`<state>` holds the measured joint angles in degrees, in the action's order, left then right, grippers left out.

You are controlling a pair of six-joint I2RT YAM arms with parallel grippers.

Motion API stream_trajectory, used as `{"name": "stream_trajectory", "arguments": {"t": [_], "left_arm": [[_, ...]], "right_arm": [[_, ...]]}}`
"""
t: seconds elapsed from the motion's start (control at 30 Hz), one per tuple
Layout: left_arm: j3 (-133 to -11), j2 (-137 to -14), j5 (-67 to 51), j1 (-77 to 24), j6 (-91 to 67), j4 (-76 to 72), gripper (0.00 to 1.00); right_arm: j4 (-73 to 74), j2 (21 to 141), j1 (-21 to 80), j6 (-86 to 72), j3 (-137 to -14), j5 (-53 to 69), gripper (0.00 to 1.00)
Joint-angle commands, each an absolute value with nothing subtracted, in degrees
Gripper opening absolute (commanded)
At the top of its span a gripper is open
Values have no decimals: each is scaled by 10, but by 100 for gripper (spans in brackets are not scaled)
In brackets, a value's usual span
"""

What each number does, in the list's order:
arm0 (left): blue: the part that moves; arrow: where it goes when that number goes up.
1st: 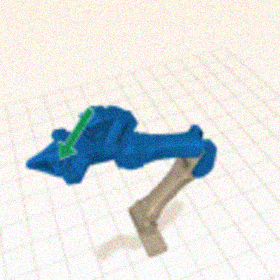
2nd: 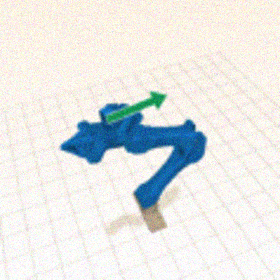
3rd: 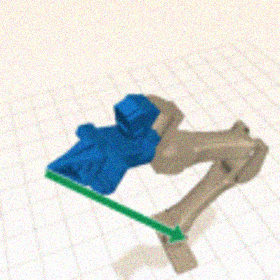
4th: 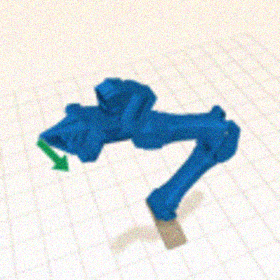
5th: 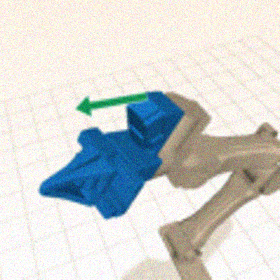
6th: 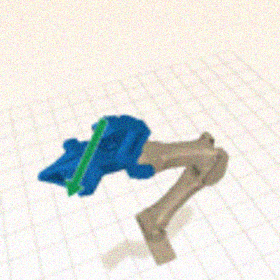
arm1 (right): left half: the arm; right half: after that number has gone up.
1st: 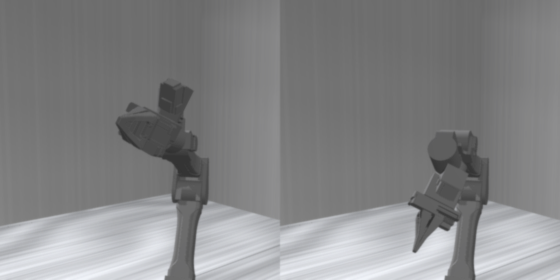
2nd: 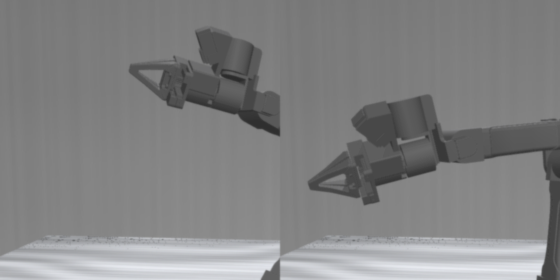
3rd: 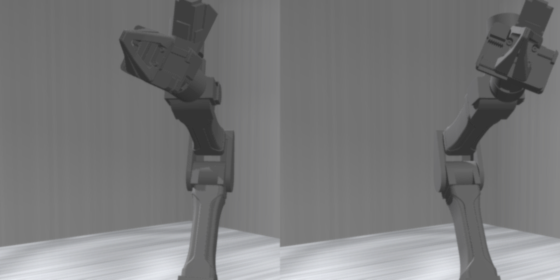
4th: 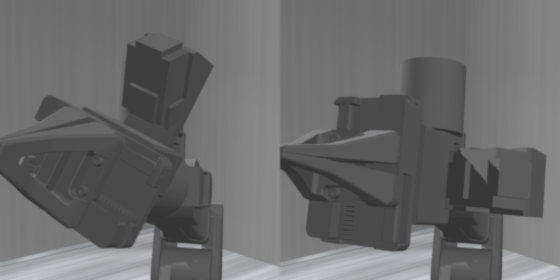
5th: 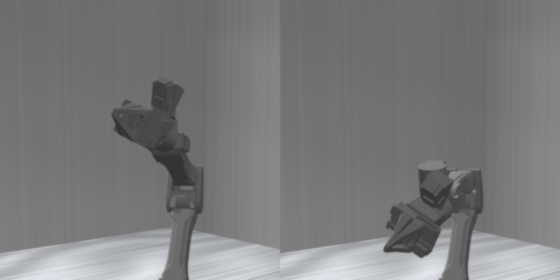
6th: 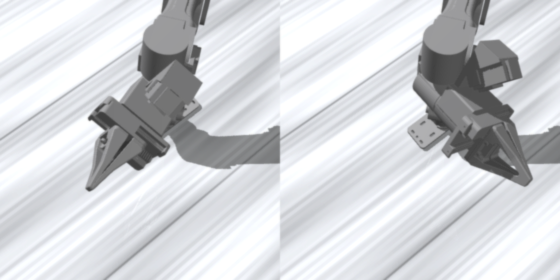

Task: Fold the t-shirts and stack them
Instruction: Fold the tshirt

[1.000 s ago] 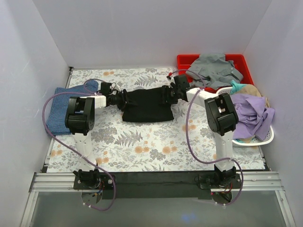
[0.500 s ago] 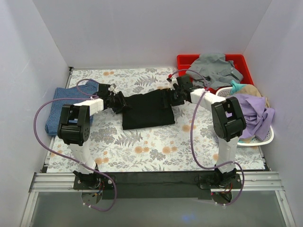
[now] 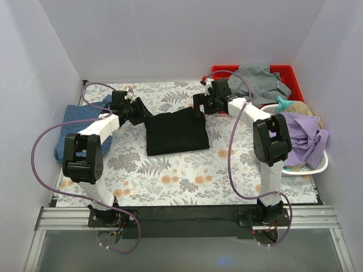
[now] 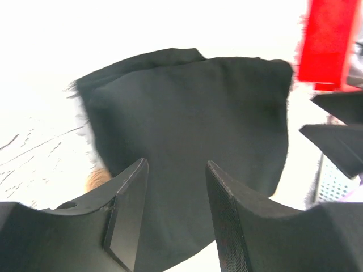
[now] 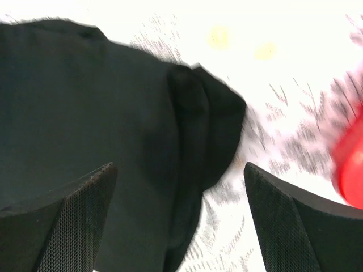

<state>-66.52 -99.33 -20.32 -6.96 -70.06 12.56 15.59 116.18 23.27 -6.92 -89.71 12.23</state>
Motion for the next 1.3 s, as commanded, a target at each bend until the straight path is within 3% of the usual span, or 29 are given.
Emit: {"name": "stream_trajectory", "arguments": {"t": [0.0,0.33,0.83,0.87,0.9,0.97,1.0,1.07,1.1,1.27], "left_arm": [[-696,-986,-238,-69,-693,99,44],[-711,-1022,-245,-69,-692,93,44],[-715,-1042,-253,-69,-682,97,44],[-716,-1045,-253,-69,-683,100,44],[-715,-1046,-254,-69,-683,101,44],[-715,-1047,-254,-69,-682,100,44],[-715,-1049,-255,-69,-681,100,44],[-714,-1049,-255,-69,-679,102,44],[-714,-1049,-257,-69,-679,102,44],[-715,-1050,-261,-69,-676,102,44]], "right_arm": [[155,1206,233,-69,-964,173,97],[181,1244,233,-85,-980,133,98],[190,1302,232,-103,-983,259,95],[189,1310,231,-105,-986,275,90],[189,1317,231,-108,-994,293,74],[185,1328,231,-119,-997,327,59],[180,1331,231,-120,-997,340,39],[169,1337,229,-128,-997,381,23],[164,1338,227,-139,-995,391,2],[48,1317,193,-204,-932,498,1]]}}
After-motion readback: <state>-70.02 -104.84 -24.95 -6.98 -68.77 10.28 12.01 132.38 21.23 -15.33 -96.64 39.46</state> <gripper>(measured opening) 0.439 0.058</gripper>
